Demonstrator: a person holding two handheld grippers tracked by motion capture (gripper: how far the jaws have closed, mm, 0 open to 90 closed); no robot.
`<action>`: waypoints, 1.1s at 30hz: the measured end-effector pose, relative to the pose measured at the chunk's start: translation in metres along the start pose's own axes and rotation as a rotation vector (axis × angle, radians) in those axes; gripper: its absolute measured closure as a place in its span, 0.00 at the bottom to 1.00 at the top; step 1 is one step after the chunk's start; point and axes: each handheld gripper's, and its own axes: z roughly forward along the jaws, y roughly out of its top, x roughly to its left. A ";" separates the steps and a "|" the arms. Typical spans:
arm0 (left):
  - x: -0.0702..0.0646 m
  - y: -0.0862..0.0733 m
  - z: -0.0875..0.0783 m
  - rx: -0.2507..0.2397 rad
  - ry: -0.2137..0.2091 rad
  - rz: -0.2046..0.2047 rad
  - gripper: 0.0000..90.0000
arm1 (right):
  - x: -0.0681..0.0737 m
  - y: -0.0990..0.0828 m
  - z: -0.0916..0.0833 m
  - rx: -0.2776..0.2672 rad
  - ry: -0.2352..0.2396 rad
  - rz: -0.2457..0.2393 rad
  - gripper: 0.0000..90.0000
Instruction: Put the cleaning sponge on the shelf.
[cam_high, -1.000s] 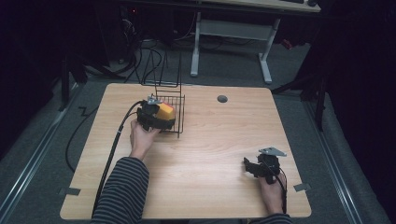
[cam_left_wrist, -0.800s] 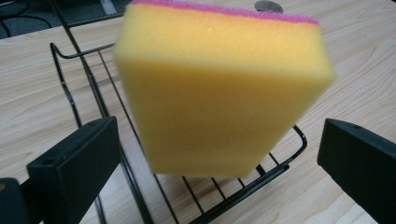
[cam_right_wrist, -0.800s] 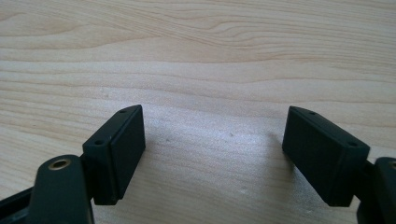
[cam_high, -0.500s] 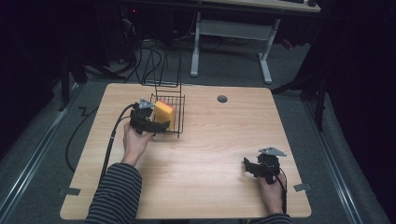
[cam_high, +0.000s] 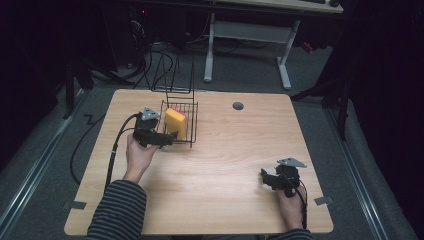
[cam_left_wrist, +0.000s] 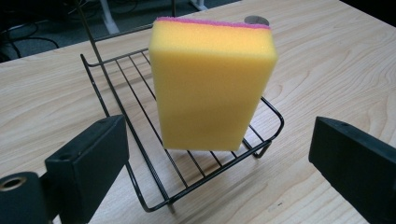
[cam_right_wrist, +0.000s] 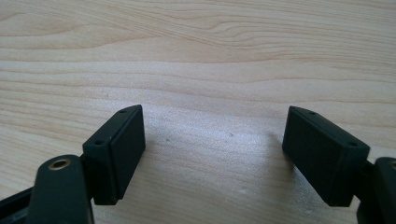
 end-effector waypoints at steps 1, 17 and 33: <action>0.000 -0.001 -0.001 0.000 -0.002 0.001 0.07 | 0.000 0.000 0.000 -0.001 0.001 -0.002 0.24; 0.003 -0.004 -0.025 -0.017 0.021 0.016 0.09 | 0.000 0.000 0.000 0.000 0.001 0.000 0.24; 0.015 -0.017 -0.048 -0.040 0.020 -0.014 0.10 | 0.000 0.000 0.000 0.001 0.002 -0.001 0.24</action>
